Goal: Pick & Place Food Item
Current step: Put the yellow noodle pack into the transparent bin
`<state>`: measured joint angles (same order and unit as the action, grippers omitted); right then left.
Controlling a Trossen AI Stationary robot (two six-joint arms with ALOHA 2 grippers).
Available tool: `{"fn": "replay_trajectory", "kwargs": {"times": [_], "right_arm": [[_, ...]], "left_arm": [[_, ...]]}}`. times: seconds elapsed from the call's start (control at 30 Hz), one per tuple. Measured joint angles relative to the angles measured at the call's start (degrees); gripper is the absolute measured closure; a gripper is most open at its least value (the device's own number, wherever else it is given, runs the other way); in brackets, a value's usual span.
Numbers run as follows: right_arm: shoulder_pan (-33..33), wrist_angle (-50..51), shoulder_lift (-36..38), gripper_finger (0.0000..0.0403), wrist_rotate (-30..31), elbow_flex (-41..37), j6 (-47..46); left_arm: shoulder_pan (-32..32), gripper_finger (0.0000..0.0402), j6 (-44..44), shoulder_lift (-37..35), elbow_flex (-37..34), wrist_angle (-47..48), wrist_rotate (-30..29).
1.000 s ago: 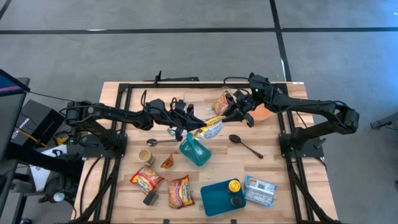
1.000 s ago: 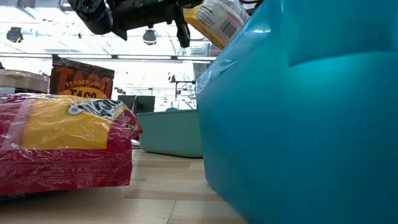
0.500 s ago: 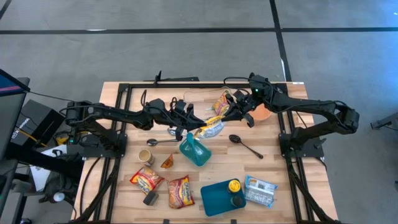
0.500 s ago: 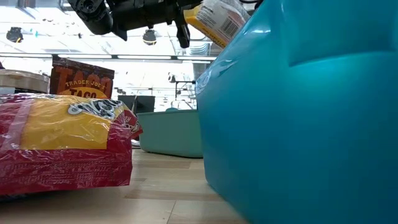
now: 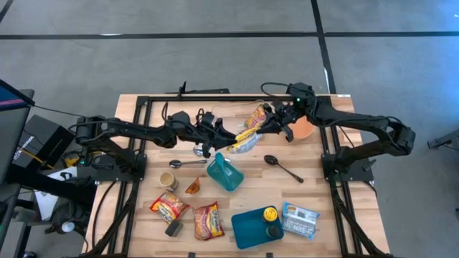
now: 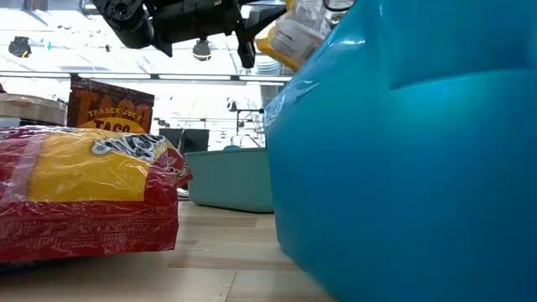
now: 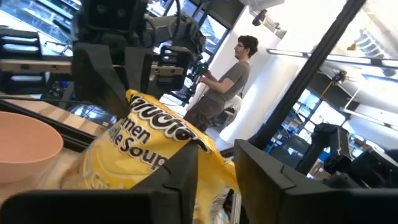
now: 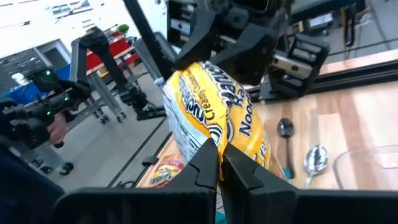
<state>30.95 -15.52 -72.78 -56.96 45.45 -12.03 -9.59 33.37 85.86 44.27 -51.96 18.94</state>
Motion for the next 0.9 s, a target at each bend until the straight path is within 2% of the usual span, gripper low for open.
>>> {"fn": "replay_trajectory", "kwargs": {"times": [0.27, 0.57, 0.7, 0.9], "right_arm": [[4.9, 1.6, 2.9, 0.0402, 0.0, 0.0, 0.0], [9.6, 5.2, 5.5, 0.0403, 0.7, 0.0, 0.4], [10.6, 5.2, 5.8, 0.0403, 4.3, 0.0, 1.2], [10.9, 6.1, 5.8, 0.0403, 12.2, 0.0, 7.3]], "left_arm": [[-3.5, 0.0268, 0.1, 0.0, 0.0, -0.2, -0.1], [-7.0, 0.0272, 0.1, 0.0, 0.0, -3.9, 0.0], [-8.2, 0.0278, 0.0, 0.0, 0.0, -3.9, -1.7], [-8.9, 0.0285, 0.0, 0.0, 0.0, -4.0, -4.8]]}}
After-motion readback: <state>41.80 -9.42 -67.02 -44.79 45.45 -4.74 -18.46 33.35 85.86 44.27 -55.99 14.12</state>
